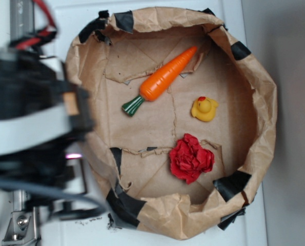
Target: Grab the yellow duck.
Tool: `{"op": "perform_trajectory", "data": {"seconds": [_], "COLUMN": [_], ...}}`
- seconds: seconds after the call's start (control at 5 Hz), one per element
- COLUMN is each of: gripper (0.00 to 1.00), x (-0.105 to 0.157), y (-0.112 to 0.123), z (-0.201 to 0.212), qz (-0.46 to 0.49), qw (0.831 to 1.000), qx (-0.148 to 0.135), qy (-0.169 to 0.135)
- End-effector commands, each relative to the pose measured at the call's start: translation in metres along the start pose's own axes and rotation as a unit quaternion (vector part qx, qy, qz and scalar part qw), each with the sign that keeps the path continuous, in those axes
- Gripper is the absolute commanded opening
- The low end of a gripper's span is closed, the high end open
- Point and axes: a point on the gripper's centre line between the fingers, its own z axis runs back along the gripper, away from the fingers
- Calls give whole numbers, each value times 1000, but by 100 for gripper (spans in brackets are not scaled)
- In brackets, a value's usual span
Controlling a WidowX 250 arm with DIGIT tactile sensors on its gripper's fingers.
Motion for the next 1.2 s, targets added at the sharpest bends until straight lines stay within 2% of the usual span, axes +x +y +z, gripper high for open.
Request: {"op": "perform_trajectory", "data": {"seconds": [0.0,0.2,0.4,0.6,1.0], "gripper": [100,100,100,100,100], "x": [54,71,80,88,88], "y": [17,32,38,39,39], "z": [-52,-82,-90,-76,-76], "qz": [55,121,141,100,100], "qw": [998,992,989,994,994], "qx": [39,35,29,23,23], "qy": [-13,10,21,24,24]}}
